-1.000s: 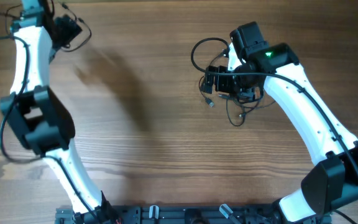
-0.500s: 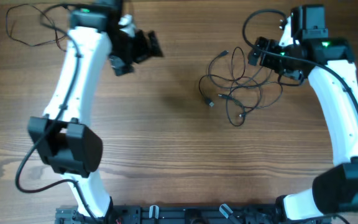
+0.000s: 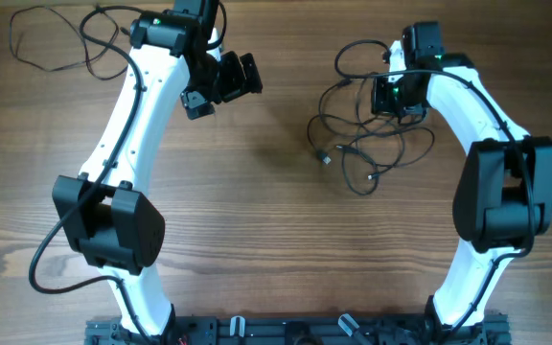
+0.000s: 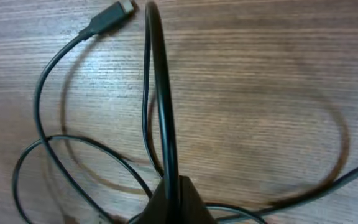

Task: Untangle cables

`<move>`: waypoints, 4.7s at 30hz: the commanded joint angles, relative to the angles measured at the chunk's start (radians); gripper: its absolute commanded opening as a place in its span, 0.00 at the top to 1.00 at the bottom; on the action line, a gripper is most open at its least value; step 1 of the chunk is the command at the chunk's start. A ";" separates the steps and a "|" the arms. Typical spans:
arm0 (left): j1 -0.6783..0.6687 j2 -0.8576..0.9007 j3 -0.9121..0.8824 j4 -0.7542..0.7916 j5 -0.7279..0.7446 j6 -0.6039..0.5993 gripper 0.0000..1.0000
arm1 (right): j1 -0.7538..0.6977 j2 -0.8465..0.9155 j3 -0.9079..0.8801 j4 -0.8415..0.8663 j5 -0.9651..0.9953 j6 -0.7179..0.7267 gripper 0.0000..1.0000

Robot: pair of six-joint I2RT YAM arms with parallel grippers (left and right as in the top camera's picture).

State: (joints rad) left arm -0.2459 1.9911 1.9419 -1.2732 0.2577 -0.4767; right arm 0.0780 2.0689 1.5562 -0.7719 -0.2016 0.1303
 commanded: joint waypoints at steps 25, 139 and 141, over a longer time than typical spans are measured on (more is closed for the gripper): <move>-0.001 0.006 -0.012 0.000 0.003 -0.115 0.00 | -0.005 -0.473 0.650 0.103 -0.723 0.703 0.96; -0.251 -0.089 -0.012 0.500 0.886 -1.128 0.88 | 0.088 -0.513 0.826 -0.231 -0.626 0.262 0.96; -0.245 -0.089 -0.012 0.500 0.745 -1.104 0.93 | 0.088 -0.513 0.826 -0.274 -0.560 0.264 0.96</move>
State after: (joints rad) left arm -0.5030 1.8923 1.9285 -0.7765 1.1732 -1.6138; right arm 0.1631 1.5414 2.3783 -1.0222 -0.8253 0.3916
